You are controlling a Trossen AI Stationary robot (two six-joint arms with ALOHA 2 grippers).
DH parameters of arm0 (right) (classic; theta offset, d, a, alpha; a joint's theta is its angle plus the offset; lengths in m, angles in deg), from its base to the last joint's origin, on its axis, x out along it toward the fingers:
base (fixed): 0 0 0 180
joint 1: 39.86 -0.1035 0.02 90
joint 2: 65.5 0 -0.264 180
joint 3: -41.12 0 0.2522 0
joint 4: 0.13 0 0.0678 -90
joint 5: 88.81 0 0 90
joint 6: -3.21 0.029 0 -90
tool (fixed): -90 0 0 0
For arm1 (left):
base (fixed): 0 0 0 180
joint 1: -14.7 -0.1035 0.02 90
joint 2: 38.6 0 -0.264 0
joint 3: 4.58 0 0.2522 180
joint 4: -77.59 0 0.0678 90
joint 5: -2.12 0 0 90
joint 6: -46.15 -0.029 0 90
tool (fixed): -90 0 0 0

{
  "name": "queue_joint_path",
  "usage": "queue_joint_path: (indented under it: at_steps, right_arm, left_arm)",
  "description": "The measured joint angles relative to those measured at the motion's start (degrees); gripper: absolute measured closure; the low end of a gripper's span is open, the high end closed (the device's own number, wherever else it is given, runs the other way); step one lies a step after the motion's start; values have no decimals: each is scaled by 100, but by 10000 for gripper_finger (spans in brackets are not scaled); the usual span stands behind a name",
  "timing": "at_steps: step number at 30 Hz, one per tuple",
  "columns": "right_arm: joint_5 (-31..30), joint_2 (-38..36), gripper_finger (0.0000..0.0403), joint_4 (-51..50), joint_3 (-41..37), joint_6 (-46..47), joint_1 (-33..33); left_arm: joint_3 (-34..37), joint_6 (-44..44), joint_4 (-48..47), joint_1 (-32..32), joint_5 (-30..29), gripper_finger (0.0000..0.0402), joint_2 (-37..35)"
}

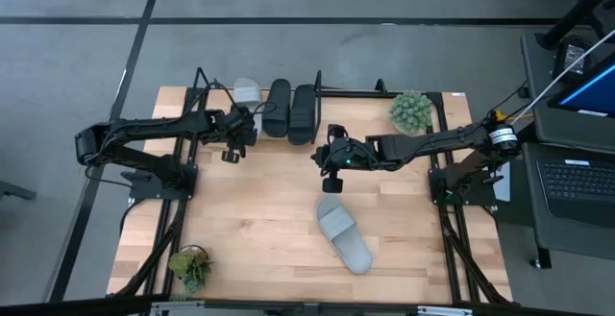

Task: Pick and place slides into the shelf
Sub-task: Put the top gray slides on the shelf

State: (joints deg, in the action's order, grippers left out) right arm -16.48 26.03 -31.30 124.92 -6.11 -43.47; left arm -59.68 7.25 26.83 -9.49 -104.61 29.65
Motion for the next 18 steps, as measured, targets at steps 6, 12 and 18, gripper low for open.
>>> queue_joint_path:
  at_steps: [6,12,18]
  right_arm:
    - [0,0,397,2,0,-6,0]
    - [0,0,397,4,0,-7,4]
    - [0,2,397,4,0,4,4]
  left_arm:
    - [0,247,-19,-2,-465,297,-30]
    - [-483,447,-471,37,-506,319,-48]
    - [-1061,962,-743,19,-707,354,-55]
